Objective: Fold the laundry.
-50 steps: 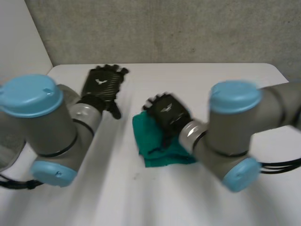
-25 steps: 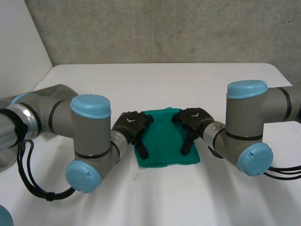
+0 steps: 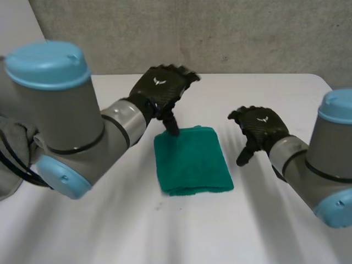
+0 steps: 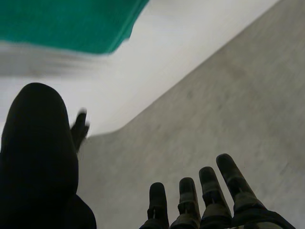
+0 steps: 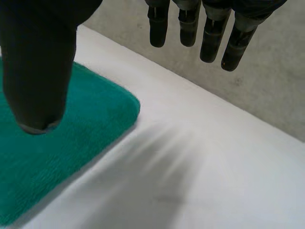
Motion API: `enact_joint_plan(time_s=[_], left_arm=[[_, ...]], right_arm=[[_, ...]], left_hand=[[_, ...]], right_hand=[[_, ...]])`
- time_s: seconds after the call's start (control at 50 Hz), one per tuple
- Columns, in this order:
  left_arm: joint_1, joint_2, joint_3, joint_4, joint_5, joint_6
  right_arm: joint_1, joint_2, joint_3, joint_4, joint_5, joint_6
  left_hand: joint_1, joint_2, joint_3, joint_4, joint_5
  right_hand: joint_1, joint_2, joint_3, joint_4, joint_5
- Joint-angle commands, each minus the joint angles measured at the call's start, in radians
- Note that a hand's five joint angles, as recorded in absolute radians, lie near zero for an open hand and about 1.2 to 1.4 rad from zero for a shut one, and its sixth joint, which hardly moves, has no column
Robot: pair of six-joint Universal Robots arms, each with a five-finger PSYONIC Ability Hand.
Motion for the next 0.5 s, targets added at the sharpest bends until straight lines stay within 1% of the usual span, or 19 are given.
enact_joint_plan(time_s=[0.02,0.08,0.18,0.28,0.36,0.5], left_arm=[[0.032,0.065,0.010,-0.075,0.170,-0.007],[0.041,0.066,0.010,-0.097,0.193,-0.007],[0.041,0.066,0.007,-0.101,0.187,-0.008],[0.038,0.066,0.001,-0.100,0.182,-0.011],[0.038,0.065,-0.002,-0.098,0.182,-0.019],[0.037,0.065,-0.011,-0.097,0.162,-0.025]], right_arm=[[-0.007,-0.009,0.127,-0.020,-0.049,0.013],[-0.007,-0.007,0.167,-0.071,-0.101,0.007],[0.007,0.001,0.212,-0.152,-0.144,0.007],[0.028,0.042,0.212,-0.200,-0.138,0.005],[0.056,0.086,0.195,-0.224,-0.135,-0.007],[0.053,0.088,0.204,-0.244,-0.109,0.071]], left_hand=[[-0.018,-0.028,-0.033,-0.029,-0.049],[-0.018,-0.028,-0.033,-0.029,-0.049],[-0.018,-0.028,-0.033,-0.029,-0.049],[-0.018,-0.028,-0.033,-0.029,-0.049],[-0.018,-0.028,-0.033,-0.029,-0.049],[-0.018,-0.028,-0.033,-0.029,-0.049]], right_hand=[[-0.026,-0.046,-0.040,-0.057,-0.067],[-0.026,-0.046,-0.040,-0.057,-0.067],[0.014,-0.006,-0.001,-0.017,-0.028],[0.061,0.041,0.046,0.030,0.019],[0.193,0.173,0.178,0.162,0.151],[0.243,0.223,0.228,0.212,0.201]])
